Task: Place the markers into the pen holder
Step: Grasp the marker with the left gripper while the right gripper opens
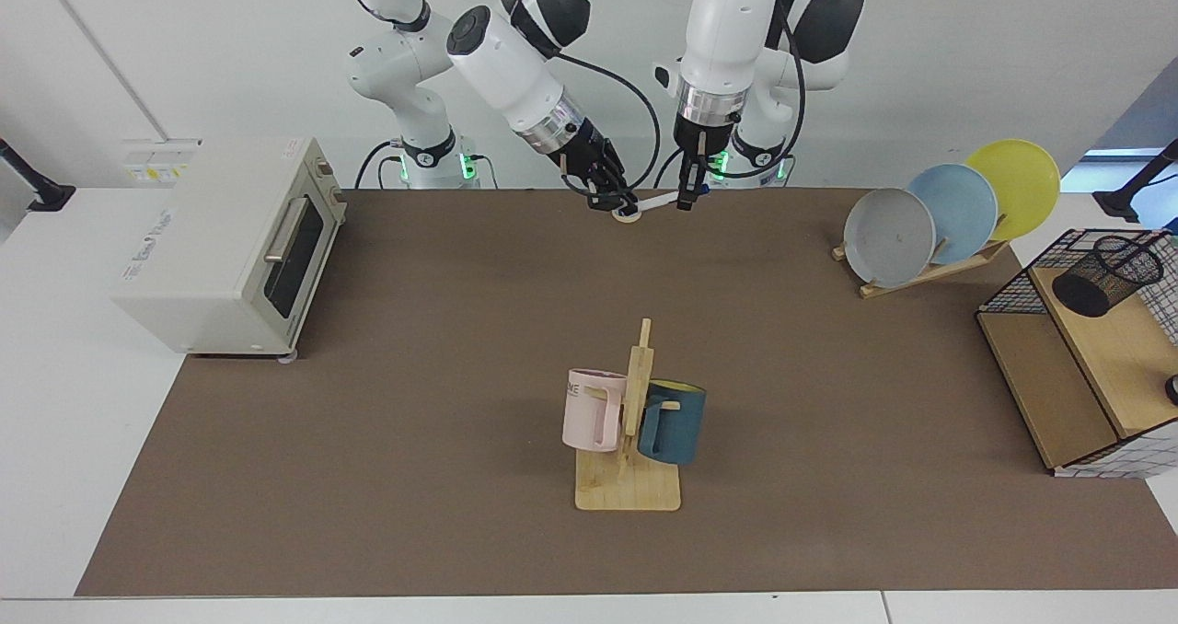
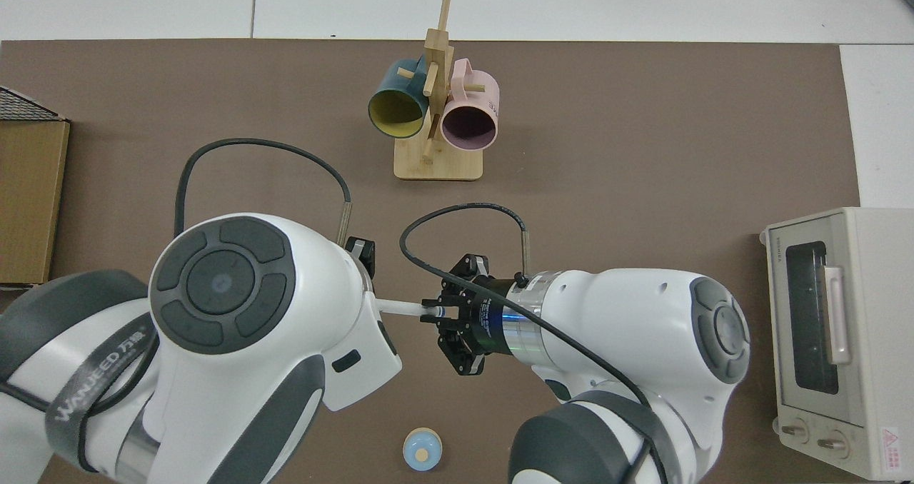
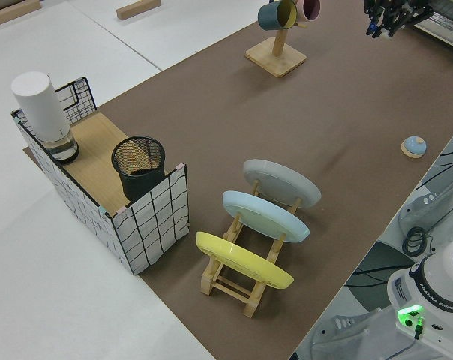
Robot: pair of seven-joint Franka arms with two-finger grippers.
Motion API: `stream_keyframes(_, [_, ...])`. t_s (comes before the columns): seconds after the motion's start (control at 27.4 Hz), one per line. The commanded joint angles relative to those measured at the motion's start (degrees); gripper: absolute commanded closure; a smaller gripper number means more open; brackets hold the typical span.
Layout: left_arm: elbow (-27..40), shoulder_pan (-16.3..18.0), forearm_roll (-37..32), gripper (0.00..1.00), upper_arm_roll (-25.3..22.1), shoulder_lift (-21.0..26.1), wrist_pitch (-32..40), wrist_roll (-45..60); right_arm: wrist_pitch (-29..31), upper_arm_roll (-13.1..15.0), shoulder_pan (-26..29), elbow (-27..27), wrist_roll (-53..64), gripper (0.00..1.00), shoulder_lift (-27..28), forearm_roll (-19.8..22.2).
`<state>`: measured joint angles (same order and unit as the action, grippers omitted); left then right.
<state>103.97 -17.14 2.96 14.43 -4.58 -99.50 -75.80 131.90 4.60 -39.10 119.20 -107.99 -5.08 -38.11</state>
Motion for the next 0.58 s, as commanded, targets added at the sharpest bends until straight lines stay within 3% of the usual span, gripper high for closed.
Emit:
stream_keyframes(0.0, [1.59, -0.08, -0.14, 1.0, -0.98, -1.39, -0.08, -0.23, -0.16, -0.03, -0.28, 0.06, 0.06, 0.0, -0.19, 0.92])
stream_keyframes(0.29, [1.59, 1.23, -1.55, 1.0, -3.35, -1.22, 2.46, -0.4, -4.89, 0.67, 2.88, -0.02, 4.7, 0.0, -1.33, 13.04])
stream_keyframes(0.55, [1.59, 1.32, -4.44, 1.0, -8.53, -1.13, 5.36, -3.39, -13.51, 0.85, 10.78, -0.2, 22.61, 0.0, -3.44, 22.27])
